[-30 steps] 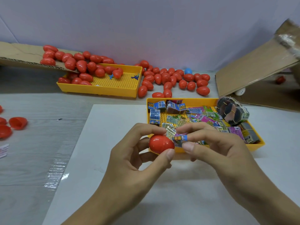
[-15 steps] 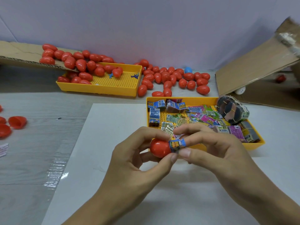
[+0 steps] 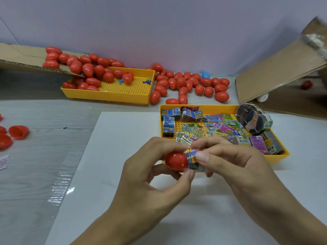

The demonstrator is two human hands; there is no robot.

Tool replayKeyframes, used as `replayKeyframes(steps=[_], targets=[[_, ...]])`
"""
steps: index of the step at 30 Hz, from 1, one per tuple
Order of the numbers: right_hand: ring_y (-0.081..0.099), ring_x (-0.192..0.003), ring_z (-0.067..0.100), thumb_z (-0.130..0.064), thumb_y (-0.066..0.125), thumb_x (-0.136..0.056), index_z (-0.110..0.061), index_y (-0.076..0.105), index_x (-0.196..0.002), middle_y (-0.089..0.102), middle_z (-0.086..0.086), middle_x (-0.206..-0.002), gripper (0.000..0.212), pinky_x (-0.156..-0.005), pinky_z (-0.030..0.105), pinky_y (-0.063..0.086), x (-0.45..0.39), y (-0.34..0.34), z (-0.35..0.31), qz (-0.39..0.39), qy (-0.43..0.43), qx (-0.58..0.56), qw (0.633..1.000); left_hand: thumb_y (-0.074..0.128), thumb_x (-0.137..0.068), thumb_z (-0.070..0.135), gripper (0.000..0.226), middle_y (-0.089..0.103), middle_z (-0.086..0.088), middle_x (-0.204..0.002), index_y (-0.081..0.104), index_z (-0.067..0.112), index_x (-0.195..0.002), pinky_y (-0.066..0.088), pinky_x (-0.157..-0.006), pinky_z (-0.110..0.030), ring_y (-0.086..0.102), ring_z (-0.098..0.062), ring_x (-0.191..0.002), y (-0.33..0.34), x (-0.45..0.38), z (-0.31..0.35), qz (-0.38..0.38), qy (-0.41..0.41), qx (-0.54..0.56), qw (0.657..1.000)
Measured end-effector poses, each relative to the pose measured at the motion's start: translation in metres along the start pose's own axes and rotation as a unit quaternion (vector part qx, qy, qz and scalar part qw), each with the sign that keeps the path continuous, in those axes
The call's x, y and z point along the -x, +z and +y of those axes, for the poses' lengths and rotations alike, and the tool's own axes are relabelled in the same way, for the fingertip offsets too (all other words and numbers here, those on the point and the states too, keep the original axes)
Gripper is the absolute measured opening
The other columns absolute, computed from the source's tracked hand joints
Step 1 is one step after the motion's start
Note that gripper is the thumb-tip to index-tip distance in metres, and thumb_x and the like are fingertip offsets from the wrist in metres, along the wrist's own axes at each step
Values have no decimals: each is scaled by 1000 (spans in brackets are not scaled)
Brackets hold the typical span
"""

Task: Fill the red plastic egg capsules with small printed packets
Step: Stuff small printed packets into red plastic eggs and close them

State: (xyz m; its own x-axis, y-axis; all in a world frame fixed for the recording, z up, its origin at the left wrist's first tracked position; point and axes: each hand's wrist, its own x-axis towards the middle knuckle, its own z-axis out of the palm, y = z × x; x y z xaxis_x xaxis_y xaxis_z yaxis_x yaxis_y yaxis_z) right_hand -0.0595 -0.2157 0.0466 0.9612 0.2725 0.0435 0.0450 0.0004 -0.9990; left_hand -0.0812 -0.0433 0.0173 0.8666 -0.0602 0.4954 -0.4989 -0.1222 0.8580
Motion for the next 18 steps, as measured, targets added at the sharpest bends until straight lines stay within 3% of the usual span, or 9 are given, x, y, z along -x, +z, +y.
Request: replayKeyframes(steps=[6, 15, 18], targets=[[67, -89, 5, -33, 77, -67, -25, 73, -53, 72, -4, -98, 17, -72, 18, 53, 0, 0, 0, 20, -6, 2, 1000, 70, -81, 12, 37, 62, -7, -110, 66, 10, -118, 58, -75, -27, 65, -34, -99, 0, 1, -2, -8, -29, 44, 999], [66, -89, 7, -36, 78, -66, -23, 75, -55, 72, -5, -98, 17, -65, 27, 54, 2, 1, 0, 14, 22, -9, 1000, 68, -83, 14, 45, 60, -6, -110, 64, 13, -127, 58, -79, -26, 66, -28, -98, 2, 2, -3, 10, -19, 33, 999], [66, -88, 5, -35, 75, -67, -24, 74, -54, 72, -7, -97, 17, -66, 24, 53, 1, 1, 0, 16, 24, -8, 1000, 69, -83, 14, 45, 60, -8, -111, 64, 14, -127, 59, -79, -27, 67, -28, -96, 3, 2, -4, 13, -15, 27, 999]])
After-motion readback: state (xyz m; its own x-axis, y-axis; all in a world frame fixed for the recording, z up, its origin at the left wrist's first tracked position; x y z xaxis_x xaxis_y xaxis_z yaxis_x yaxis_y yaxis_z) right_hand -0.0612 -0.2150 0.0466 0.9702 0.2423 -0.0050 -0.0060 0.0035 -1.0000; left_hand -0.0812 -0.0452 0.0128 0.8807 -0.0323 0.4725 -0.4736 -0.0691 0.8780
